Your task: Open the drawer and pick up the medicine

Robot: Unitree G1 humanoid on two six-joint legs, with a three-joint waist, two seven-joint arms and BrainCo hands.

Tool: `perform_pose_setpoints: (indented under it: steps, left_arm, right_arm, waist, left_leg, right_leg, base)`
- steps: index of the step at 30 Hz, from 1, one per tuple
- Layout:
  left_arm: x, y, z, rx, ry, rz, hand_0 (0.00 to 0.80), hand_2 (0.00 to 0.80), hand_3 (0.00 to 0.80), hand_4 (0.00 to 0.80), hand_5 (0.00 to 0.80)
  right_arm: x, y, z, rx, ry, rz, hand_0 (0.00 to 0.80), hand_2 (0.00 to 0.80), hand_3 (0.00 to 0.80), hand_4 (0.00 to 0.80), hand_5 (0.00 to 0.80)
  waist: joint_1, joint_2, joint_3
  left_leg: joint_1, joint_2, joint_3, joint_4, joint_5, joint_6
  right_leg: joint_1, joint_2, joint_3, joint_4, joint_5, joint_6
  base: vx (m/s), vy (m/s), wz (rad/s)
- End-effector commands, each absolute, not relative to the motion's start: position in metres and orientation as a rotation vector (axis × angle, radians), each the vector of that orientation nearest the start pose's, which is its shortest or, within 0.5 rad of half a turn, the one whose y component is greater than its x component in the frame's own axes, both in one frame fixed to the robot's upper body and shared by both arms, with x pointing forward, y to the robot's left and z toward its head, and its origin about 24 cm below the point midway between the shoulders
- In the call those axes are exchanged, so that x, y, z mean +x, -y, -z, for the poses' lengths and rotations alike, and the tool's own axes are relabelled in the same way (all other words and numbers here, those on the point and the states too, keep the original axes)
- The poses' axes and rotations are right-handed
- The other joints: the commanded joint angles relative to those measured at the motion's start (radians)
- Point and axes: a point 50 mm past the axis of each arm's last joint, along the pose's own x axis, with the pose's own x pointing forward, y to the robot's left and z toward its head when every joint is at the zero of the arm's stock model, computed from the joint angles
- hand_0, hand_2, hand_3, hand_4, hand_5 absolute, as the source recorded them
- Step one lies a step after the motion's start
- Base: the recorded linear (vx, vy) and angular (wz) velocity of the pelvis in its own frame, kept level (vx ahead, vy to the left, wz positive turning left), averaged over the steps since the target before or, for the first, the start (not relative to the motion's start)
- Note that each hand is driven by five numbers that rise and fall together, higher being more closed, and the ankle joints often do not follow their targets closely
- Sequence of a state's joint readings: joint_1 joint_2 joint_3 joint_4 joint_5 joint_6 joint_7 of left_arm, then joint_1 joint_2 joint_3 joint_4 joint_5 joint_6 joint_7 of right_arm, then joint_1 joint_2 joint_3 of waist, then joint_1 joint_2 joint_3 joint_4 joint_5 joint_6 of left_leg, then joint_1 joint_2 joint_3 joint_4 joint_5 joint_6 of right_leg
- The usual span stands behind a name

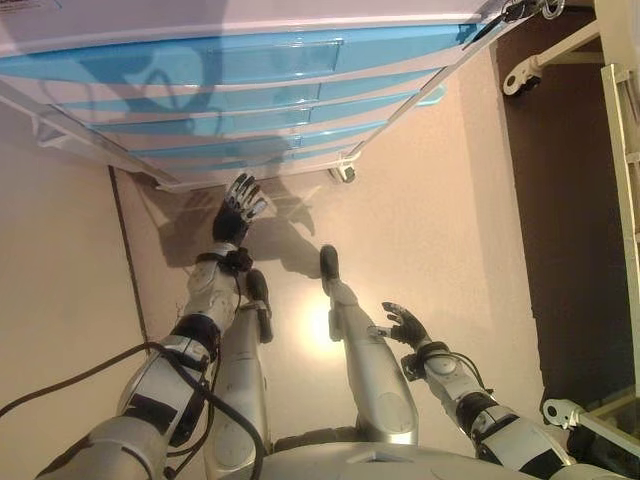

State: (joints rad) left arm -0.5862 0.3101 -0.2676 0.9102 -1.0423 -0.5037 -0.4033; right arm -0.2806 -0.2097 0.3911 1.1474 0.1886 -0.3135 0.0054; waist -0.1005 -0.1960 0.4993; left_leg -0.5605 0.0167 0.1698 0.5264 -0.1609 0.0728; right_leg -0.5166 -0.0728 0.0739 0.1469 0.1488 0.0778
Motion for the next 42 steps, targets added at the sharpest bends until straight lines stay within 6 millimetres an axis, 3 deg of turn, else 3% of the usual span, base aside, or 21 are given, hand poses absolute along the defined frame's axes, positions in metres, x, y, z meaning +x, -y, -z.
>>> perform_pose_setpoints:
  steps: [1, 13, 24, 25, 26, 27, 28, 36, 42]
  left_arm:
    - [0.351, -0.193, -0.095, -0.585, 0.413, 0.299, 0.000, 0.000, 0.000, 0.000, 0.000]
    - [0.364, -0.195, -0.197, -0.686, 0.792, 0.473, 0.000, 0.000, 0.000, 0.000, 0.000]
    - [0.349, -0.192, -0.257, -0.664, 1.065, 0.645, 0.000, 0.000, 0.000, 0.000, 0.000]
    - [0.347, -0.191, -0.261, -0.663, 1.094, 0.666, 0.050, 0.050, 0.050, 0.050, 0.050]
    - [0.344, -0.190, -0.266, -0.659, 1.129, 0.692, 0.276, 0.276, 0.276, 0.276, 0.276]
    - [0.341, -0.189, -0.269, -0.655, 1.156, 0.715, 0.411, 0.411, 0.411, 0.411, 0.411]
    - [0.337, -0.187, -0.273, -0.654, 1.193, 0.754, 0.800, 0.800, 0.800, 0.800, 0.800]
    - [0.316, -0.163, -0.293, -0.645, 1.309, 0.959, 0.800, 0.800, 0.800, 0.800, 0.800]
    - [0.310, -0.161, -0.279, -0.725, 1.271, 0.955, 0.800, 0.800, 0.800, 0.800, 0.800]
  right_arm:
    - [0.216, 0.172, 0.105, -0.250, -0.582, -0.228, 0.000, 0.000, 0.000, 0.000, 0.000]
    - [0.206, 0.164, 0.109, -0.240, -0.596, -0.274, 0.000, 0.000, 0.000, 0.000, 0.000]
    - [0.198, 0.163, 0.114, -0.244, -0.608, -0.283, 0.000, 0.000, 0.000, 0.000, 0.000]
    - [0.197, 0.163, 0.114, -0.245, -0.610, -0.284, 0.000, 0.000, 0.000, 0.000, 0.000]
    - [0.197, 0.163, 0.114, -0.246, -0.611, -0.286, 0.000, 0.000, 0.000, 0.000, 0.000]
    - [0.196, 0.163, 0.115, -0.246, -0.612, -0.286, 0.000, 0.000, 0.000, 0.000, 0.000]
    - [0.196, 0.163, 0.115, -0.246, -0.613, -0.289, 0.000, 0.000, 0.000, 0.000, 0.000]
    - [0.199, 0.164, 0.113, -0.285, -0.607, -0.308, 0.000, 0.000, 0.000, 0.000, 0.000]
    - [0.206, 0.168, 0.108, -0.345, -0.583, -0.316, 0.000, 0.000, 0.000, 0.000, 0.000]
  waist:
    - [0.005, 0.013, -0.024]
    - [-0.011, -0.007, -0.026]
    - [-0.010, -0.006, -0.022]
    - [-0.009, -0.005, -0.022]
    - [-0.007, -0.005, -0.022]
    - [-0.005, -0.005, -0.022]
    - [-0.003, -0.004, -0.022]
    - [0.015, 0.009, -0.019]
    - [0.050, 0.030, -0.023]
  left_leg:
    - [0.010, -0.023, -0.052, -0.101, 0.057, -0.011]
    - [0.006, -0.016, -0.052, -0.075, 0.031, -0.007]
    - [0.018, -0.012, -0.047, -0.082, 0.029, -0.008]
    - [0.020, -0.012, -0.047, -0.085, 0.031, -0.009]
    - [0.023, -0.012, -0.048, -0.089, 0.033, -0.009]
    - [0.024, -0.012, -0.048, -0.092, 0.034, -0.009]
    - [0.027, -0.012, -0.049, -0.097, 0.037, -0.010]
    - [0.052, -0.020, -0.066, -0.151, 0.070, -0.016]
    - [0.081, -0.018, -0.101, -0.191, 0.108, -0.038]
  right_leg:
    - [-0.006, 0.030, -0.027, 0.059, 0.014, -0.015]
    - [0.000, 0.035, -0.017, 0.057, 0.018, -0.013]
    - [0.017, 0.031, -0.023, 0.049, 0.012, -0.020]
    - [0.019, 0.031, -0.024, 0.048, 0.011, -0.020]
    - [0.021, 0.032, -0.024, 0.047, 0.010, -0.021]
    - [0.023, 0.032, -0.025, 0.046, 0.010, -0.022]
    - [0.027, 0.032, -0.026, 0.044, 0.009, -0.023]
    - [0.050, 0.043, -0.031, 0.043, -0.010, -0.036]
    - [0.089, 0.056, -0.056, 0.071, -0.067, -0.062]
  base:
    - [0.009, -0.047, -0.05]
    - [0.009, -0.019, -0.01]
    - [0.002, -0.002, 0.01]
    - [0.000, 0.000, 0.00]
    - [0.000, 0.000, 0.00]
    - [0.000, 0.000, 0.00]
    - [0.000, 0.000, 0.00]
    - [-0.017, 0.005, 0.00]
    - [-0.069, -0.015, 0.10]
